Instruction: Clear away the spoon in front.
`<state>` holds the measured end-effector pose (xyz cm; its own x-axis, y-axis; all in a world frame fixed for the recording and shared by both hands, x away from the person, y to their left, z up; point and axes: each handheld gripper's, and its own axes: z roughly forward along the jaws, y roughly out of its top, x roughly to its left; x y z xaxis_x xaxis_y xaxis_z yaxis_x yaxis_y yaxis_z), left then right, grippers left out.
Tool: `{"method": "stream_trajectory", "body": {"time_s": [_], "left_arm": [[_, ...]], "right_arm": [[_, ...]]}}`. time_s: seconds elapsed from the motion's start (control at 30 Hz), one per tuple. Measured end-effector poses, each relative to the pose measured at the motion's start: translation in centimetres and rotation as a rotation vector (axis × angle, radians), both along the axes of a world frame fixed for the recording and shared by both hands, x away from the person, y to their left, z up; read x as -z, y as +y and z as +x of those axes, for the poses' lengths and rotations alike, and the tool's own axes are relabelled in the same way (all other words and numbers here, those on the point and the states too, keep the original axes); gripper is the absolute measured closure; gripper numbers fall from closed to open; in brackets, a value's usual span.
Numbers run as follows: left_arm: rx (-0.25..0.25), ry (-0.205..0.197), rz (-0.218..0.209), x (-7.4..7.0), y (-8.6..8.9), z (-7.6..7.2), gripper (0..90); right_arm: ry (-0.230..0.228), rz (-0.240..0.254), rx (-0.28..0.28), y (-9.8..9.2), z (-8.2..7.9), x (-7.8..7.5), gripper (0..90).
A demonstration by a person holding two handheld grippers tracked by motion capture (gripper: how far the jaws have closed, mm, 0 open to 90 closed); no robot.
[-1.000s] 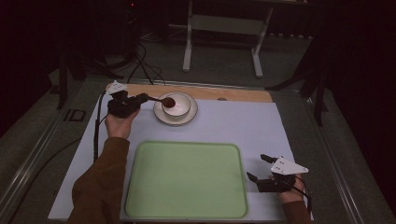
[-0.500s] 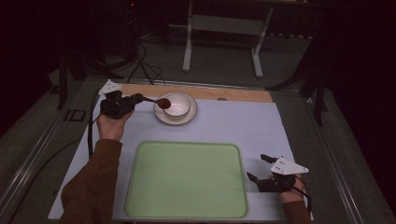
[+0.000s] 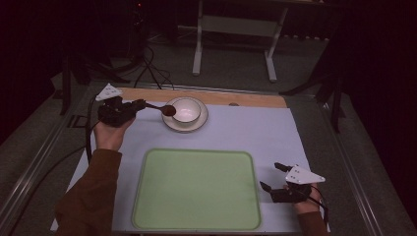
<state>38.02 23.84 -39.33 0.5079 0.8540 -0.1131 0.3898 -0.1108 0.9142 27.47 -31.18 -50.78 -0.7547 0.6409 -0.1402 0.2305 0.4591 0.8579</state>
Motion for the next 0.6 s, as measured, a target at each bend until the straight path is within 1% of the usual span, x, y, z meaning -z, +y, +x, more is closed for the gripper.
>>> {"method": "stream_trajectory", "body": {"time_s": [0.17,0.6], "left_arm": [[0.016,-0.005,0.023,-0.2,0.1,-0.5,83.6],[0.043,-0.005,0.042,-0.4,0.3,-1.8,83.6]], "right_arm": [[-0.001,0.001,-0.001,0.0,0.0,0.0,13.8],[-0.001,0.003,0.0,0.0,0.0,0.0,13.8]]}}
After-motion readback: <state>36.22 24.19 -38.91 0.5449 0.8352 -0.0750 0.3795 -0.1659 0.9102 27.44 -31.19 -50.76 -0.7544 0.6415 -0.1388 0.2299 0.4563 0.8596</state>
